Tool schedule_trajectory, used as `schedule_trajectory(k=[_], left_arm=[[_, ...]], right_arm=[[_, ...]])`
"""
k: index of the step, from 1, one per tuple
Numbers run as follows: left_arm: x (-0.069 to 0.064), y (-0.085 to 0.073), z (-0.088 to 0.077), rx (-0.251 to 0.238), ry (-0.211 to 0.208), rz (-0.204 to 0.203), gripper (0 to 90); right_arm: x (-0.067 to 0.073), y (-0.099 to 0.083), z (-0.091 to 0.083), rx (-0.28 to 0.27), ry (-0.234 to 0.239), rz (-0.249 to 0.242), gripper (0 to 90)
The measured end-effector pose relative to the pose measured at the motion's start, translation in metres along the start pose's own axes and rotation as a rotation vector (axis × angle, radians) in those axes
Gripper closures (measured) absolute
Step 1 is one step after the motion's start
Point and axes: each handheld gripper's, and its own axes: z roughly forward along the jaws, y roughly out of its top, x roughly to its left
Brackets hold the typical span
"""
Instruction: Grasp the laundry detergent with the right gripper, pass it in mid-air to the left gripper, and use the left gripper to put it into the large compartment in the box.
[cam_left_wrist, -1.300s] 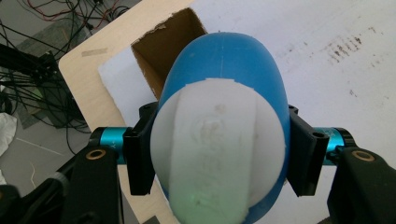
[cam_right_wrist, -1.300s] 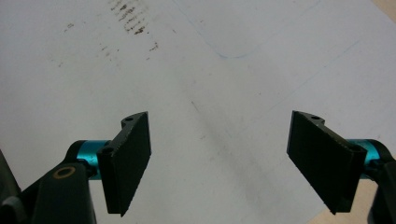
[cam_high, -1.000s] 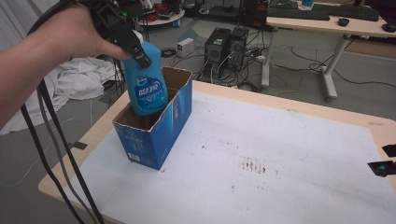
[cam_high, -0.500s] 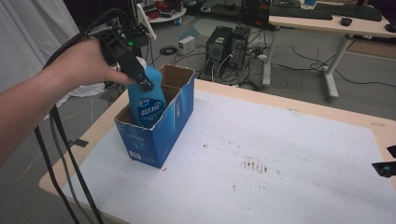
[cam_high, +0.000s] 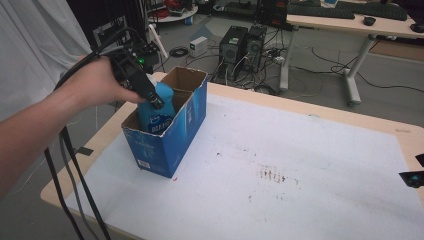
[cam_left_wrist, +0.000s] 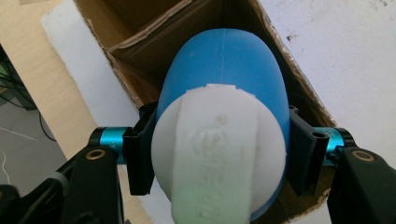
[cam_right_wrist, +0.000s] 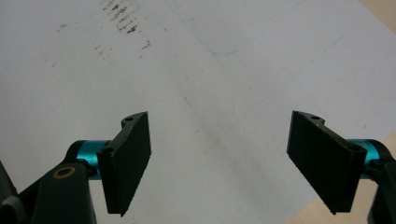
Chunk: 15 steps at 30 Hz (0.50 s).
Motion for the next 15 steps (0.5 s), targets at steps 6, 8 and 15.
schedule_trajectory(k=[6, 8, 15], left_arm=[[-0.002, -0.003, 0.010, 0.015, 0.000, 0.005, 38.3], [-0.002, -0.003, 0.012, 0.022, 0.000, 0.009, 38.3], [-0.003, -0.005, 0.022, 0.025, -0.006, 0.027, 38.2]], right_arm=[[0.000, 0.000, 0.001, -0.001, -0.001, -0.007, 21.5], [0.000, 0.000, 0.001, 0.000, 0.000, -0.007, 21.5], [0.000, -0.001, 0.003, 0.006, 0.004, -0.005, 21.5]])
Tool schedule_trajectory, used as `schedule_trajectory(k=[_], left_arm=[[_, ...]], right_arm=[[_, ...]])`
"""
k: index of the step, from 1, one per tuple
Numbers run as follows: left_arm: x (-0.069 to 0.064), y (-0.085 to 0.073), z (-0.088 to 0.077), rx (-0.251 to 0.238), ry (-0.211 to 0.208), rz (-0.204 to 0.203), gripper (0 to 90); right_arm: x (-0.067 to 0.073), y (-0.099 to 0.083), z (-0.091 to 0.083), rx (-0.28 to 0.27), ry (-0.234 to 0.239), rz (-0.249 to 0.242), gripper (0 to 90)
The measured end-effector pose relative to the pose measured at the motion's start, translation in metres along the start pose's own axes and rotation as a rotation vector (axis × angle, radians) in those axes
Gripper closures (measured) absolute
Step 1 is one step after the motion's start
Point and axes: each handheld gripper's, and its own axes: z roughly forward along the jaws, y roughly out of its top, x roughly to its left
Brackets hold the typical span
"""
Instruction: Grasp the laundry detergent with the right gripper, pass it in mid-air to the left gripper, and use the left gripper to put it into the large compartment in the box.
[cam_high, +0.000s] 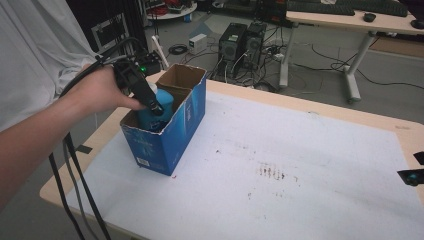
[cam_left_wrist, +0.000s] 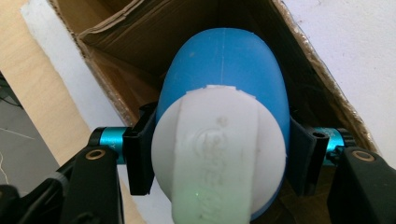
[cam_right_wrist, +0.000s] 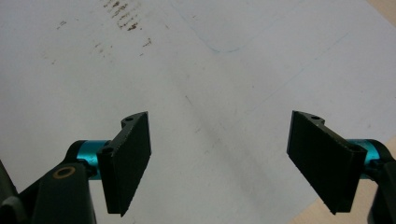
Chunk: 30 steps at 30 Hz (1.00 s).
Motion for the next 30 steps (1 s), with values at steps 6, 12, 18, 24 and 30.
schedule_trajectory(k=[6, 12, 18, 24, 30], left_arm=[[-0.001, 0.001, 0.009, 0.006, -0.002, 0.021, 38.2], [-0.004, 0.001, 0.016, 0.008, -0.009, 0.035, 38.2], [-0.005, -0.002, 0.021, 0.003, -0.010, 0.050, 38.2], [-0.006, -0.002, 0.022, -0.004, -0.010, 0.053, 38.1], [-0.007, -0.001, 0.022, 0.000, -0.010, 0.060, 37.9]], right_arm=[[0.000, -0.001, 0.001, 0.003, 0.002, -0.007, 21.5], [0.001, -0.002, 0.001, 0.003, 0.002, 0.001, 21.5], [0.003, 0.000, 0.004, 0.004, 0.009, -0.008, 21.5], [0.003, 0.001, 0.004, 0.001, 0.009, -0.013, 21.5], [0.004, 0.001, 0.003, -0.001, 0.009, -0.006, 21.5]])
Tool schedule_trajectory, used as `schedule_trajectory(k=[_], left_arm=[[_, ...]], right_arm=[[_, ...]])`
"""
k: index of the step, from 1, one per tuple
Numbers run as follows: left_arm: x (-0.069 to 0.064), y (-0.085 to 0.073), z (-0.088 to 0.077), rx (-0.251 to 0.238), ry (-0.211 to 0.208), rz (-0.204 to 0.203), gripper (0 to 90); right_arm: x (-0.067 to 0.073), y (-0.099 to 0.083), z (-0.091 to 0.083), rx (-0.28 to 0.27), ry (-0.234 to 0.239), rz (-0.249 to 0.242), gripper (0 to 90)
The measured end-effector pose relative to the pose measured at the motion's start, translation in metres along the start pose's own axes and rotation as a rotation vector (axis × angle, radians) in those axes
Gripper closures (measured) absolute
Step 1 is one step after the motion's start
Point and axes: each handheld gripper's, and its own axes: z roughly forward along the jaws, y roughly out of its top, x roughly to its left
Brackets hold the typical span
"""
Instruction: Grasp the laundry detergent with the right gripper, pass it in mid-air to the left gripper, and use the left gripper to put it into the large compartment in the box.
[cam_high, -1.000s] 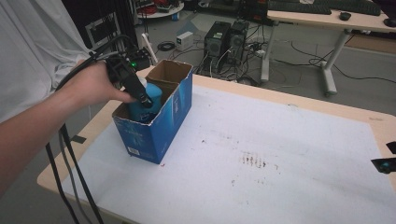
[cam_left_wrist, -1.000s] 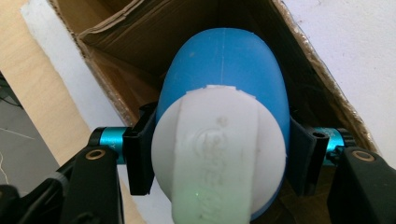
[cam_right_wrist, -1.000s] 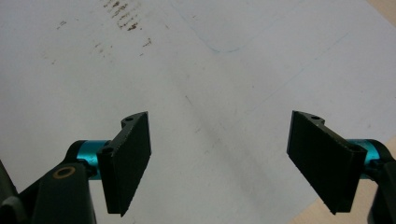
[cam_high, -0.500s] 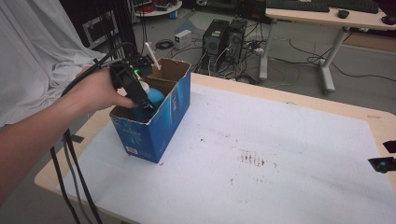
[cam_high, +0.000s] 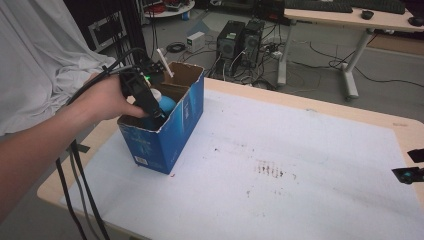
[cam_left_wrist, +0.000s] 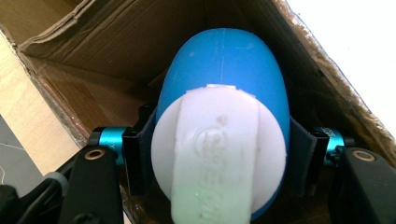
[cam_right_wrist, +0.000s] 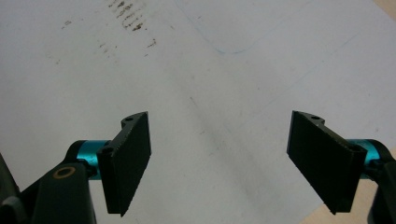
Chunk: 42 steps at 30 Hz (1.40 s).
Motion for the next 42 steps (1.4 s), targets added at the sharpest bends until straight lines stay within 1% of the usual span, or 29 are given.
schedule_trajectory(k=[8, 28, 30, 32, 34, 35, 37, 38, 39, 41, 42], left_arm=[[-0.001, 0.001, 0.000, 0.009, -0.001, 0.012, 37.8], [-0.001, 0.003, -0.001, 0.017, -0.003, 0.014, 37.2], [-0.001, 0.003, -0.003, 0.012, -0.001, 0.009, 36.0], [0.000, 0.004, -0.004, 0.018, 0.002, 0.011, 35.6], [0.000, 0.004, -0.005, 0.018, 0.004, 0.012, 32.3], [0.000, 0.005, -0.006, 0.021, 0.009, 0.022, 30.9], [-0.001, 0.005, -0.007, 0.026, 0.009, 0.028, 28.6], [-0.002, 0.006, -0.008, 0.027, 0.014, 0.040, 27.8], [-0.002, 0.006, -0.008, 0.027, 0.014, 0.040, 25.8], [-0.004, 0.008, -0.012, 0.042, 0.013, 0.067, 25.0], [-0.004, 0.009, -0.014, 0.047, 0.023, 0.077, 23.6]], right_arm=[[0.000, -0.001, -0.001, 0.000, 0.000, -0.001, 21.5], [0.000, -0.001, -0.001, -0.002, 0.000, -0.002, 21.5], [0.000, -0.001, -0.001, -0.003, 0.001, -0.002, 21.5], [0.000, -0.001, 0.000, -0.004, 0.001, -0.004, 21.5], [0.000, -0.001, 0.000, -0.004, 0.002, -0.009, 21.5], [0.001, -0.001, 0.000, -0.003, 0.002, -0.008, 21.5], [0.001, 0.000, 0.000, -0.005, 0.004, -0.008, 21.5], [0.001, 0.000, 0.000, -0.003, 0.004, -0.010, 21.5], [0.001, 0.000, 0.000, -0.002, 0.006, -0.009, 21.5], [0.001, 0.000, 0.001, -0.001, 0.008, -0.014, 21.5], [0.002, 0.000, 0.001, 0.001, 0.006, -0.015, 21.5]])
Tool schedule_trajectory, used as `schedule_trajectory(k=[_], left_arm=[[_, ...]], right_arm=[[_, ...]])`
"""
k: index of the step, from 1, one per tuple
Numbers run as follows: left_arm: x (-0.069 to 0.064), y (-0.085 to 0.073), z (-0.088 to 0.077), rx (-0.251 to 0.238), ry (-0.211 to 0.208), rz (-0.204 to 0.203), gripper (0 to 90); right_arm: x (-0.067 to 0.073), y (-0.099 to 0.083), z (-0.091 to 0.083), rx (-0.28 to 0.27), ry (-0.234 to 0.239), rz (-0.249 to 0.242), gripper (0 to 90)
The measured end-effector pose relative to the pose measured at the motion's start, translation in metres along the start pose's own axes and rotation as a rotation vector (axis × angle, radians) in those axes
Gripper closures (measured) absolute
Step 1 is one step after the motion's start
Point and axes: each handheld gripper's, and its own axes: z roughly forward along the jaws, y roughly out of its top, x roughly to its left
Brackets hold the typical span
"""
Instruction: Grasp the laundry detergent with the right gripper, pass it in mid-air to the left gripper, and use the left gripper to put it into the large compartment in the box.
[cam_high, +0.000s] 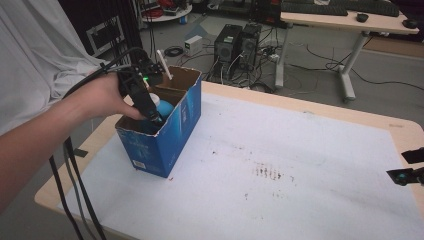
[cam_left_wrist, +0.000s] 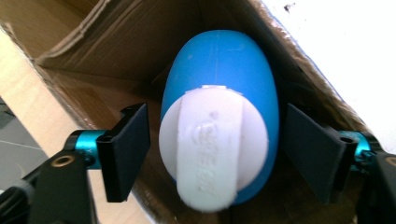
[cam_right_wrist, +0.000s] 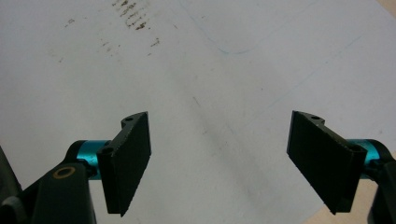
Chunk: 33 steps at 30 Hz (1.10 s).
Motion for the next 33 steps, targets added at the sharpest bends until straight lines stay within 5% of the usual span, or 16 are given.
schedule_trajectory(k=[9, 15, 29, 33], left_arm=[[-0.002, 0.014, -0.033, -0.012, 0.040, 0.057, 21.1], [-0.017, 0.039, -0.055, -0.038, 0.029, 0.152, 21.1], [-0.070, 0.098, -0.036, -0.057, -0.074, 0.363, 21.1], [-0.091, 0.115, -0.019, -0.036, -0.115, 0.440, 21.1]], right_arm=[[0.003, 0.001, 0.002, 0.001, 0.007, -0.012, 21.5], [0.008, 0.001, 0.004, -0.002, 0.005, -0.016, 21.5], [0.029, 0.004, 0.005, -0.005, -0.004, -0.051, 21.5], [0.036, 0.009, 0.009, -0.005, 0.002, -0.065, 21.5]])
